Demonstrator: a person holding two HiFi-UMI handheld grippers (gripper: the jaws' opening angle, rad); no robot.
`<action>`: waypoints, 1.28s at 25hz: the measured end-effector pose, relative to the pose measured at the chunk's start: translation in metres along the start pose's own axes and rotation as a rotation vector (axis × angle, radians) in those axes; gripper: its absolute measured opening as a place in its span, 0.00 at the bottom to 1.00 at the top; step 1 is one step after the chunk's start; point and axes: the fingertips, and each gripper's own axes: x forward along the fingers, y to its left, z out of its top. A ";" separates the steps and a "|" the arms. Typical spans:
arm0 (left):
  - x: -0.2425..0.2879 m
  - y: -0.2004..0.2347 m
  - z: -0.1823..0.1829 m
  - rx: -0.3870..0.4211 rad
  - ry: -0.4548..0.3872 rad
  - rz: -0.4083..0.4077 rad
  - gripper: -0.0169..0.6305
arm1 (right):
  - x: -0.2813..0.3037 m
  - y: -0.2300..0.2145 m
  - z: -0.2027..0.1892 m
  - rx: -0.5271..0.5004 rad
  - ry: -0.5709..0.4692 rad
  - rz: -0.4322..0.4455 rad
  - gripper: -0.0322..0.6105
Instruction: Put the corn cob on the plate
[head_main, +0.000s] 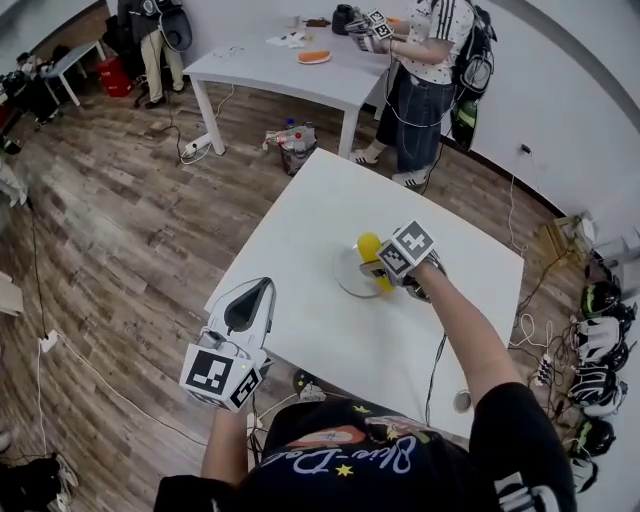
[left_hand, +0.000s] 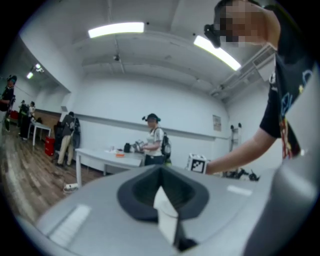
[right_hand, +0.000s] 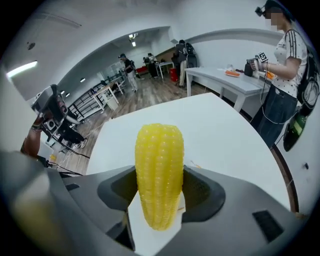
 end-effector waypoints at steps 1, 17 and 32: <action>-0.003 0.006 -0.003 -0.006 0.003 0.007 0.01 | 0.007 -0.003 0.000 0.002 0.033 -0.005 0.46; -0.013 0.057 -0.017 -0.069 0.028 0.067 0.01 | 0.065 -0.013 0.008 -0.048 0.140 -0.062 0.46; 0.006 0.004 -0.003 -0.006 0.015 -0.019 0.01 | -0.048 0.006 0.030 0.137 -0.542 -0.153 0.46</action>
